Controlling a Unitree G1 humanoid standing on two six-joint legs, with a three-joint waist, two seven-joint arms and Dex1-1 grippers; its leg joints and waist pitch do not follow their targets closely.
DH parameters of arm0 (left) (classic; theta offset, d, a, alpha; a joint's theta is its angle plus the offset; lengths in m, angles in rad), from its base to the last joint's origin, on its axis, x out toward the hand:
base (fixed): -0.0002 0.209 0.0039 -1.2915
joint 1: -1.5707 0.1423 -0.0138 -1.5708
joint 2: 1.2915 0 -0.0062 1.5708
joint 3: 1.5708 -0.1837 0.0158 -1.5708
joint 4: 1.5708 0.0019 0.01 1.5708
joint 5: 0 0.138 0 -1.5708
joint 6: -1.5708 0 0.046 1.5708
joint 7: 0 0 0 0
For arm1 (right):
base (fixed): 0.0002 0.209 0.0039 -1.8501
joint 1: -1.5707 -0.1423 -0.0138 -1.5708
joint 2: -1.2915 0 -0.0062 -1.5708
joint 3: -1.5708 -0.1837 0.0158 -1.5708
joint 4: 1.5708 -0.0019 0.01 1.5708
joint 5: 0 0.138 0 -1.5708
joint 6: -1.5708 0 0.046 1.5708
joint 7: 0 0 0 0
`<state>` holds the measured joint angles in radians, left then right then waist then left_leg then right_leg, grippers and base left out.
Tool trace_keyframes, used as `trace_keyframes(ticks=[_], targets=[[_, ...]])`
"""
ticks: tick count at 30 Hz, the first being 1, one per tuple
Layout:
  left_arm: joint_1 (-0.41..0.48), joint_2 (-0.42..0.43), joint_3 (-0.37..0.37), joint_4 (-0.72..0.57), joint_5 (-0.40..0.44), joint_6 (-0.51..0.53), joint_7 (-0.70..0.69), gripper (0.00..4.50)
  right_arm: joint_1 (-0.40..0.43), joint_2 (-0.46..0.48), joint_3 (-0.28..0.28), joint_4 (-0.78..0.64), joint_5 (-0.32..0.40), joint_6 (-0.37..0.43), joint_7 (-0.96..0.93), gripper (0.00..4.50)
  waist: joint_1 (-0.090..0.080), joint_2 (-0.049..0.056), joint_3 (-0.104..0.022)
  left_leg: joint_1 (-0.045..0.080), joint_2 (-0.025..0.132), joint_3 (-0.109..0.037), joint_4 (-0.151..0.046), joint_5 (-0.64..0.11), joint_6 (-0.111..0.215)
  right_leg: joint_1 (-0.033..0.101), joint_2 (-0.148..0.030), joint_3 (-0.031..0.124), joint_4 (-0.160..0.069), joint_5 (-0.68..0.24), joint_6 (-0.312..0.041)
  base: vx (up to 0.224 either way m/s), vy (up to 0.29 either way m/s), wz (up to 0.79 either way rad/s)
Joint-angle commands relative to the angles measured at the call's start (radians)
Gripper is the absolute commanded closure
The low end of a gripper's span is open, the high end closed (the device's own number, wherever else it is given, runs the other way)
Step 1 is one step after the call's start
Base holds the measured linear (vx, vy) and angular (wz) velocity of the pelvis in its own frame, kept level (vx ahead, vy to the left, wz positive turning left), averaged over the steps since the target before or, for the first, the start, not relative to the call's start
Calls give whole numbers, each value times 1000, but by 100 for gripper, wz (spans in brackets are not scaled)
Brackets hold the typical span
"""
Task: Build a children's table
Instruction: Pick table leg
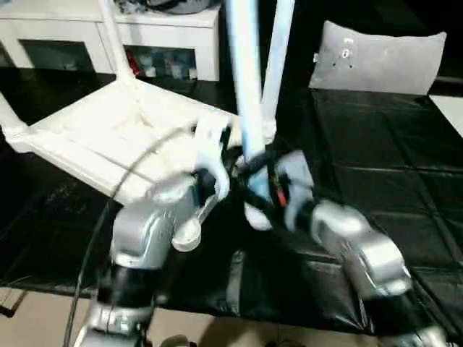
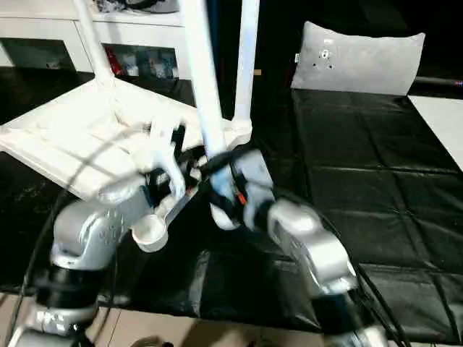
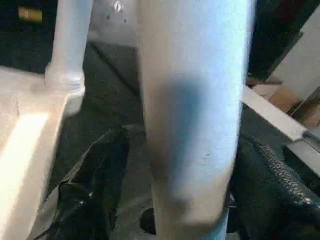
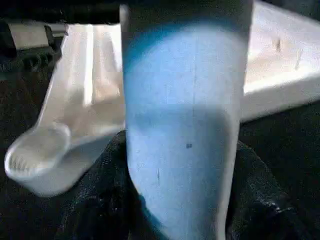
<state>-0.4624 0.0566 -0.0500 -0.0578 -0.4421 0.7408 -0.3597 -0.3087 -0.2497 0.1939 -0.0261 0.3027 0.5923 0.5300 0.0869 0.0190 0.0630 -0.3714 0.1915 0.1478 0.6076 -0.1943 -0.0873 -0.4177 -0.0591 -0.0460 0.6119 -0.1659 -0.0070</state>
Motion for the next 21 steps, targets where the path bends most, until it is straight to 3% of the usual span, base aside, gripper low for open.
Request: trace_keyframes(ticks=[1,6,7,10,12,14,17,21], targets=[[8,10,46,15,-3,-3,19,144,4,-14,-30,-28,-4,8,-2,257,-4,-17,-71,-3,11,10,-66,-153,12,60,-54,33,-89,-369,-93,0,0,0],[10,9,80,8,-81,-30,-63,144,-13,5,-62,-16,33,6,-8,257,-6,-16,-69,-1,9,9,-67,-175,13,53,-54,31,-99,-434,-70,0,0,0],[12,6,100,6,-115,-33,-94,127,-19,11,-74,-19,56,6,9,257,-6,-15,-70,-1,10,9,-67,-175,14,54,-55,31,-98,-432,-69,0,0,0],[11,1,137,11,-177,-26,-145,110,-25,11,-93,-28,108,2,66,257,-5,-16,-71,-1,11,10,-67,-172,21,54,-54,31,-93,-390,-87,0,0,0],[8,12,158,27,-226,-8,-198,92,-26,6,-117,-50,180,7,144,257,-2,-15,-73,-1,13,9,-67,-159,26,57,-55,32,-88,-357,-101,0,0,0],[12,42,135,30,-238,-1,-267,67,-20,-25,-104,-71,208,8,222,257,1,-16,-74,-2,13,9,-67,-140,37,59,-54,33,-84,-319,-113,0,0,0],[15,86,82,36,-230,13,-356,62,-10,-75,-69,-90,220,15,317,258,3,-14,-73,-1,16,9,-67,-128,44,60,-54,35,-79,-295,-127,0,0,0],[2,116,48,56,-221,22,-411,62,-9,-102,-59,-87,214,9,355,259,2,-15,-71,0,15,10,-68,-148,35,60,-58,34,-86,-358,-120,0,0,0]])
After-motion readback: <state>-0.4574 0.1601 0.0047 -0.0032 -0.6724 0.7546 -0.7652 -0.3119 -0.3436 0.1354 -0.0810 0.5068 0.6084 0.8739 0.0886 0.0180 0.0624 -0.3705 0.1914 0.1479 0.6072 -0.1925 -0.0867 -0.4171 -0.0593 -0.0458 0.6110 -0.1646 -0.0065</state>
